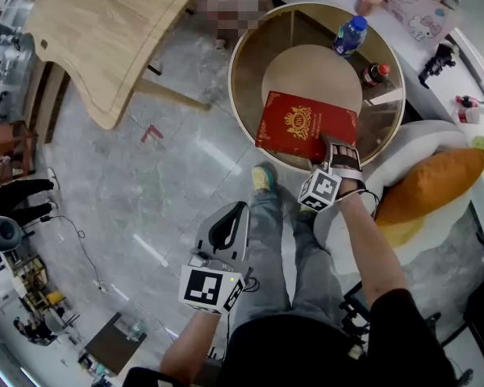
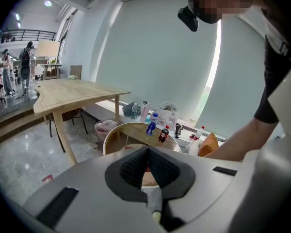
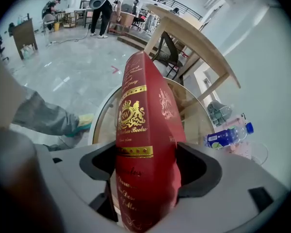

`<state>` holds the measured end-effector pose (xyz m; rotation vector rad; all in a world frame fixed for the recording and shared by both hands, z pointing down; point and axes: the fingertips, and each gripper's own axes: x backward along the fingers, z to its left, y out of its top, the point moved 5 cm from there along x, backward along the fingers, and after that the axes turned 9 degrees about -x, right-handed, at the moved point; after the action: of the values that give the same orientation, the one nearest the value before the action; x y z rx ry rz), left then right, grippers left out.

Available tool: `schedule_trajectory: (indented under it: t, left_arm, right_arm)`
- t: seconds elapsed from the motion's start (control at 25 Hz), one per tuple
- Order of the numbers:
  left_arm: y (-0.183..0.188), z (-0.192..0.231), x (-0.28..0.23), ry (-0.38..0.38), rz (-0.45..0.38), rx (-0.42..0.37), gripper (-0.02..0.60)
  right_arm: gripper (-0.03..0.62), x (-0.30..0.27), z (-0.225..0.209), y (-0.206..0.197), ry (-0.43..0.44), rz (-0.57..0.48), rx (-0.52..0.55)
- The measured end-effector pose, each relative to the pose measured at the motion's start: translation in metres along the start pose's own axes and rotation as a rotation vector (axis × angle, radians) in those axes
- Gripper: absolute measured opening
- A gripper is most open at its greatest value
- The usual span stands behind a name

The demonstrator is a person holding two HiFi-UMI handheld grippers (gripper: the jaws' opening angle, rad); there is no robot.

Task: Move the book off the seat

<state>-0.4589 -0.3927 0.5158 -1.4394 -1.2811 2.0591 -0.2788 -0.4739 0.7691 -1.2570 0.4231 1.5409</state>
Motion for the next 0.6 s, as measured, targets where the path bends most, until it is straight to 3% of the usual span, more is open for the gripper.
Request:
schedule_trajectory:
  t: [0.2, 0.32, 0.6]
  left_arm:
    - [0.0, -0.01, 0.001, -0.008, -0.002, -0.002, 0.014]
    - [0.0, -0.011, 0.004, -0.008, -0.006, -0.006, 0.014]
    - [0.004, -0.018, 0.009, -0.013, -0.021, -0.02, 0.014]
  right_arm:
    - [0.363, 0.0, 0.014, -0.01, 0.063, 0.037, 0.004]
    - [0.364, 0.002, 0.021, -0.009, 0.141, 0.086, -0.057]
    - [0.36, 0.011, 0.023, -0.02, 0.178, 0.098, -0.17]
